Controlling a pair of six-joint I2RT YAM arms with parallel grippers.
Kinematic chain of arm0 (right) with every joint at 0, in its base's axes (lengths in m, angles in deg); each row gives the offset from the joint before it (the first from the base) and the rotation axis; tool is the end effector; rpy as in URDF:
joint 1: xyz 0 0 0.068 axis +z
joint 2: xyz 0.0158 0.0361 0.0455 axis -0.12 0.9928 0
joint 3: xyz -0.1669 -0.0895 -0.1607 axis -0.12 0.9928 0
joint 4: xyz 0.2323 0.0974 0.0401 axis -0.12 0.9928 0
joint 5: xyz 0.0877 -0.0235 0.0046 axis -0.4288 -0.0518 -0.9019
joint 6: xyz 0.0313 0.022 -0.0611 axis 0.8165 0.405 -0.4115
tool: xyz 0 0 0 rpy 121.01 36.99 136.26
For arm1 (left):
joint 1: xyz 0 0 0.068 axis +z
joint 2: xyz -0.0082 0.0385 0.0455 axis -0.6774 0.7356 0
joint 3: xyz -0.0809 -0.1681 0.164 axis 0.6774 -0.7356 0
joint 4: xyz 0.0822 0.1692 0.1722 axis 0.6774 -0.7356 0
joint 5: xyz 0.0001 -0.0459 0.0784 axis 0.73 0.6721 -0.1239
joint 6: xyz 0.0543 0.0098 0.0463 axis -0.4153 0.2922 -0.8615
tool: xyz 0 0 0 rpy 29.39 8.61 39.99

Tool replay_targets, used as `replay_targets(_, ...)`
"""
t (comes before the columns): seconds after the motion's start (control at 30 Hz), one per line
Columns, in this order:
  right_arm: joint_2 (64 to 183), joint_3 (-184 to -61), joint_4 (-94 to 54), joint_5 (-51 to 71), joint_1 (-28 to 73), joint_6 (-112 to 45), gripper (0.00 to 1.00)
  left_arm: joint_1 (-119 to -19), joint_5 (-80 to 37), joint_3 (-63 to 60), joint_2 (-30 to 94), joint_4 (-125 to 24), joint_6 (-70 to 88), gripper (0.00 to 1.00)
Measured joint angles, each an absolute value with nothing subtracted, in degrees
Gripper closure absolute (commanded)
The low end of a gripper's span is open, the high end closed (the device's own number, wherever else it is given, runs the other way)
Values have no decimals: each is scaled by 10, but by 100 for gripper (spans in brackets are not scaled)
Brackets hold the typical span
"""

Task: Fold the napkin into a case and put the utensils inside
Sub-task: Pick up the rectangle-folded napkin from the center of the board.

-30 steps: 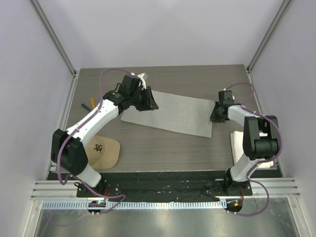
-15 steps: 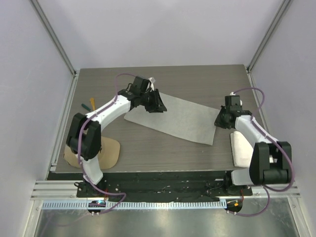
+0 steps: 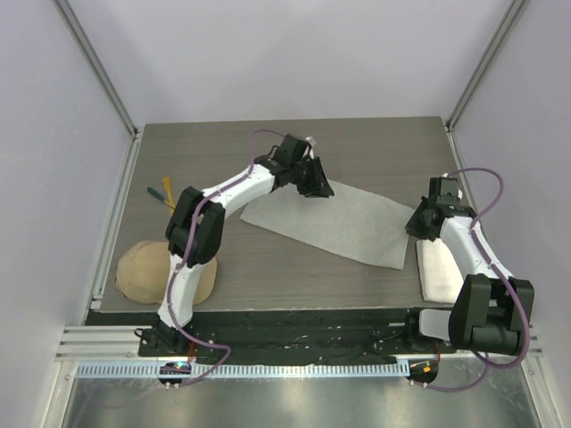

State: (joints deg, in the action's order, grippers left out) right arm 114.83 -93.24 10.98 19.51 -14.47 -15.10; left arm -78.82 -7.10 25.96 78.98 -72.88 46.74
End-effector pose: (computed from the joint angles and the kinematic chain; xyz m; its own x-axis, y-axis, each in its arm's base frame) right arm 0.2563 -0.0359 0.1758 -0.6979 0.5238 -0.4884 0.4940 0.8458 0.2012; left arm 0.3779 -0.3049 0.1908 -0.9451 -0.1816 -0.2717 0.0784 0.6812 -0.7279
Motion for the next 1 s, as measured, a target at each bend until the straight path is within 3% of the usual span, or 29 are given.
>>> replay_targets(0.37,1148,-933,118,202,-150,-162,99,-818,-100,314,918,-744,486,78)
replay_targets(0.57,1148,-940,120,201,-150,-163,99,-821,-118,308,919,-733,505,79)
replay_targets(1.0,1170,-956,109,192,-150,-163,99,-863,-178,174,844,-655,588,78)
